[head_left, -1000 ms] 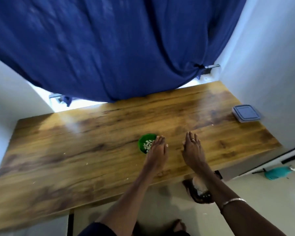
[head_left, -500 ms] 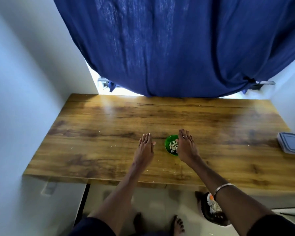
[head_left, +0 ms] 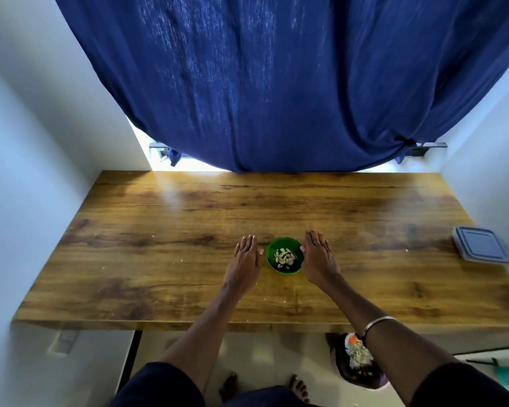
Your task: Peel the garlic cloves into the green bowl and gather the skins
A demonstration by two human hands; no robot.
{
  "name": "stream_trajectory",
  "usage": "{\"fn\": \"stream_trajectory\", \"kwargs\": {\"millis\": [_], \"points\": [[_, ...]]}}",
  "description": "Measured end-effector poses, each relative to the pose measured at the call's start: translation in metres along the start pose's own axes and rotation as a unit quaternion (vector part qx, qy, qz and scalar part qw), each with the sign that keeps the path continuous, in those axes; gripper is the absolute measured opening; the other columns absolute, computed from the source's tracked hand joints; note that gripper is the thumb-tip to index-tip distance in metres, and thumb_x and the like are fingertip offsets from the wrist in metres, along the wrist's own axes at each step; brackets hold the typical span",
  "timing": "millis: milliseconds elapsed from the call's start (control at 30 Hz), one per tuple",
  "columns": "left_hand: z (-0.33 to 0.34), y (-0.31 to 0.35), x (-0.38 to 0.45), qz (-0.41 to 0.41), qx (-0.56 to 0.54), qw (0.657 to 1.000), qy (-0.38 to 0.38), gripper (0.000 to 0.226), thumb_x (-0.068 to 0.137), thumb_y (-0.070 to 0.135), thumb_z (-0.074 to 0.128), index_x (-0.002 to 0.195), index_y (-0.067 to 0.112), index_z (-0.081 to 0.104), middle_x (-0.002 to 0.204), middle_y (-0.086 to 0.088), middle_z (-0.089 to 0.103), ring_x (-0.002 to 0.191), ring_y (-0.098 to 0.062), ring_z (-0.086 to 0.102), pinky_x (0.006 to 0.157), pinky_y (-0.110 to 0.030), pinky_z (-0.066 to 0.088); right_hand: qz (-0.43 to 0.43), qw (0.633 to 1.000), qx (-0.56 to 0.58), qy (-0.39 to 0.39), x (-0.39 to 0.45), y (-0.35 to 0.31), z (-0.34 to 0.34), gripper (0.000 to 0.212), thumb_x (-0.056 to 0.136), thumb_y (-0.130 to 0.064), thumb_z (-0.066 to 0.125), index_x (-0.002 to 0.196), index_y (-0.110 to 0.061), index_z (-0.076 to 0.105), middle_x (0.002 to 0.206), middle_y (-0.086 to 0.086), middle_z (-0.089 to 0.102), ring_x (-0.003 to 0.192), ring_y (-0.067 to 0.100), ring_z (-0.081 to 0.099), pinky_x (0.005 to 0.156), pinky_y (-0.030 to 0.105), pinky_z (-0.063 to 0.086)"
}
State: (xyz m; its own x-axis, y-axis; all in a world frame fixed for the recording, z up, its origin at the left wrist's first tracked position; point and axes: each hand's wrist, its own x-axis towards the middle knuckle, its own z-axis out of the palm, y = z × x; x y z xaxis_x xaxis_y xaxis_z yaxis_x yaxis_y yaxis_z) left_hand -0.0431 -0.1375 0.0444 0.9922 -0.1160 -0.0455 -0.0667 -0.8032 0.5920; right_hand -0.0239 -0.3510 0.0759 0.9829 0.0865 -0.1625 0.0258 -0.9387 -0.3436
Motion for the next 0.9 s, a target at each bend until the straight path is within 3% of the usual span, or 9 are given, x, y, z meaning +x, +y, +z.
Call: {"fn": "stream_trajectory", "kwargs": {"millis": [67, 100, 133, 167, 233, 533, 633, 733, 900], "points": [[0.007, 0.000, 0.004, -0.004, -0.005, 1.000, 0.010, 0.047, 0.109, 0.019, 0.041, 0.151, -0.002, 0.041, 0.157, -0.019, 0.043, 0.150, -0.034, 0.033, 0.122, -0.041, 0.031, 0.012, 1.000, 0.013, 0.019, -0.004, 0.000, -0.002, 0.059, 0.101, -0.015, 0.053, 0.153, -0.002, 0.029, 0.154, 0.016, 0.039, 0.145, 0.034, 0.034, 0.114, 0.041, 0.036], [0.011, 0.000, 0.007, -0.012, -0.017, 1.000, 0.023, 0.036, 0.107, 0.017, 0.047, 0.137, -0.002, 0.058, 0.138, -0.018, 0.061, 0.133, -0.034, 0.055, 0.105, -0.039, 0.049, 0.028, 0.999, 0.030, 0.031, -0.005, 0.001, -0.003, 0.052, 0.099, -0.013, 0.055, 0.147, -0.001, 0.039, 0.144, 0.018, 0.051, 0.135, 0.035, 0.047, 0.103, 0.042, 0.046], [0.014, -0.001, 0.007, -0.026, -0.030, 0.998, 0.039, 0.023, 0.104, 0.012, 0.051, 0.111, 0.002, 0.071, 0.105, -0.013, 0.073, 0.099, -0.030, 0.070, 0.076, -0.033, 0.055, 0.046, 0.997, 0.042, 0.046, -0.006, 0.001, -0.004, 0.041, 0.098, -0.012, 0.056, 0.137, -0.001, 0.052, 0.129, 0.019, 0.062, 0.121, 0.037, 0.059, 0.089, 0.042, 0.052], [0.017, 0.000, 0.008, -0.037, -0.044, 0.997, 0.052, 0.023, 0.101, 0.006, 0.055, 0.084, 0.007, 0.070, 0.073, -0.004, 0.067, 0.065, -0.020, 0.065, 0.053, -0.026, 0.044, 0.065, 0.995, 0.043, 0.056, -0.007, 0.002, -0.004, 0.030, 0.098, -0.013, 0.055, 0.124, 0.000, 0.061, 0.114, 0.019, 0.068, 0.107, 0.037, 0.066, 0.074, 0.041, 0.053], [0.024, 0.002, 0.012, -0.036, -0.074, 0.995, 0.062, 0.038, 0.095, -0.005, 0.056, 0.062, 0.014, 0.057, 0.050, 0.011, 0.043, 0.042, -0.002, 0.041, 0.038, -0.018, 0.024, 0.086, 0.994, 0.043, 0.060, -0.008, 0.002, -0.003, 0.022, 0.098, -0.016, 0.054, 0.104, 0.000, 0.068, 0.094, 0.018, 0.070, 0.087, 0.037, 0.069, 0.060, 0.036, 0.044], [0.035, 0.006, 0.025, -0.131, -0.094, 0.985, 0.055, 0.025, 0.092, 0.004, 0.061, 0.070, 0.001, 0.073, 0.057, -0.005, 0.062, 0.049, -0.014, 0.055, 0.033, -0.020, 0.028, 0.121, 0.981, 0.140, 0.061, 0.003, 0.009, 0.016, 0.015, 0.086, -0.010, 0.060, 0.093, -0.005, 0.072, 0.087, 0.013, 0.071, 0.074, 0.031, 0.068, 0.059, 0.042, 0.059], [0.031, 0.002, 0.027, -0.145, -0.076, 0.985, 0.053, 0.021, 0.090, 0.005, 0.064, 0.073, 0.002, 0.076, 0.060, -0.002, 0.066, 0.053, -0.018, 0.064, 0.040, -0.035, 0.045, 0.120, 0.979, 0.153, 0.060, 0.008, 0.009, 0.019, 0.013, 0.085, -0.008, 0.061, 0.090, -0.005, 0.073, 0.083, 0.012, 0.073, 0.073, 0.030, 0.068, 0.059, 0.040, 0.058], [0.025, -0.008, 0.025, -0.154, -0.064, 0.984, 0.062, 0.020, 0.086, 0.006, 0.064, 0.071, 0.004, 0.076, 0.064, -0.010, 0.071, 0.059, -0.025, 0.070, 0.041, -0.044, 0.048, 0.123, 0.978, 0.158, 0.057, 0.010, -0.002, 0.025, 0.013, 0.085, -0.010, 0.061, 0.090, -0.008, 0.073, 0.085, 0.011, 0.073, 0.075, 0.031, 0.069, 0.060, 0.037, 0.055], [0.011, -0.027, 0.018, -0.178, -0.049, 0.980, 0.077, 0.021, 0.089, 0.010, 0.065, 0.073, 0.005, 0.077, 0.063, -0.007, 0.070, 0.055, -0.021, 0.067, 0.035, -0.025, 0.035, 0.105, 0.980, 0.163, 0.051, 0.015, -0.024, 0.040, 0.016, 0.087, -0.010, 0.061, 0.097, -0.007, 0.073, 0.091, 0.011, 0.073, 0.079, 0.030, 0.068, 0.059, 0.029, 0.046]]}}
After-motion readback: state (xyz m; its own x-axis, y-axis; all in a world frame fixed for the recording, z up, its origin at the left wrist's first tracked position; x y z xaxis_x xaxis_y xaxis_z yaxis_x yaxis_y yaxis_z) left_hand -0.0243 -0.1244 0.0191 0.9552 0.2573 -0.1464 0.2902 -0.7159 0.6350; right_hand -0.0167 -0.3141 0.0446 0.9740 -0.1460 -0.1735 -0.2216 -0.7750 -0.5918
